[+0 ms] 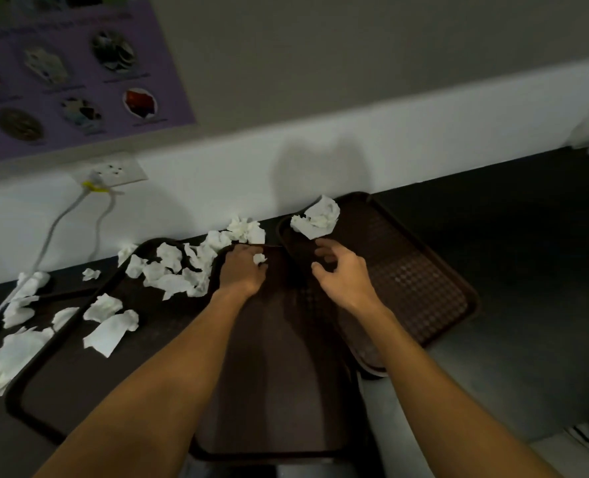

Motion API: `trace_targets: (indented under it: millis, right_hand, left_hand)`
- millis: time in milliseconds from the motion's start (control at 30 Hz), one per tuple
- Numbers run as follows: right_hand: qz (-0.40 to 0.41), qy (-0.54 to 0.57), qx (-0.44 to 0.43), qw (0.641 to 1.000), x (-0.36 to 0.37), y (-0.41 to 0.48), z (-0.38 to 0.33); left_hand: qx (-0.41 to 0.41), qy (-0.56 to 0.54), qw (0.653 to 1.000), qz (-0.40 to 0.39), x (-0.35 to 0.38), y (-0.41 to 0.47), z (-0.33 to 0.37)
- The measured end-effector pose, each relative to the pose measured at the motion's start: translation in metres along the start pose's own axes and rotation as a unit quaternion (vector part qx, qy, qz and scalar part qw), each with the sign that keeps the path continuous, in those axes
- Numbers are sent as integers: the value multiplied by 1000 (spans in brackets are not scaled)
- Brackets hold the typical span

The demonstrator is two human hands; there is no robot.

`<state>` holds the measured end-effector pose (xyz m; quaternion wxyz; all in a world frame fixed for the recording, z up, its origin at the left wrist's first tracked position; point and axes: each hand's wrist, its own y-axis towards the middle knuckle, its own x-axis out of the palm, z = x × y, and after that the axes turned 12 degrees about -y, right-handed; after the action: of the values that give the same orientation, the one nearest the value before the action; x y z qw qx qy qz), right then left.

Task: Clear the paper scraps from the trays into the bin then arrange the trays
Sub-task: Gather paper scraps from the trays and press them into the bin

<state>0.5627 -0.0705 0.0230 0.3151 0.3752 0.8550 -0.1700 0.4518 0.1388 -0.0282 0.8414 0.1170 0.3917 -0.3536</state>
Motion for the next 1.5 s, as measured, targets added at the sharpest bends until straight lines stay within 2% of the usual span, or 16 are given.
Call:
trace_targets:
  millis: [100, 233, 533, 767, 933, 1000, 1167, 1400, 1500]
  right_hand:
    - [-2, -7, 6, 1000, 1, 2, 6]
    - [-10, -14, 10, 1000, 4, 6, 9]
    - [-6, -50, 3, 999, 0, 49, 4]
    - [13, -189, -30, 981, 3, 121, 14]
    - [-95, -301, -58, 947, 9, 148, 25]
    - [-104, -317, -72, 940, 13, 145, 25]
    - [-42, -240, -63, 968, 26, 131, 24]
    - [72, -183, -48, 979, 30, 98, 12]
    - [88, -122, -27, 988, 24, 77, -2]
  left_hand:
    - [19, 25, 1000, -1, 8, 3, -7]
    - [35, 7, 999, 23, 9, 0, -12]
    - [31, -127, 989, 73, -12, -12, 16]
    - [24, -189, 976, 106, -37, -26, 31]
    - [16, -190, 974, 119, -50, -39, 26]
    - [7, -194, 974, 120, -55, -44, 21]
    - [-12, -208, 969, 129, -62, -58, 6]
    - [15, -239, 959, 149, -73, -79, -1]
    - [17, -250, 956, 150, -81, -91, -3]
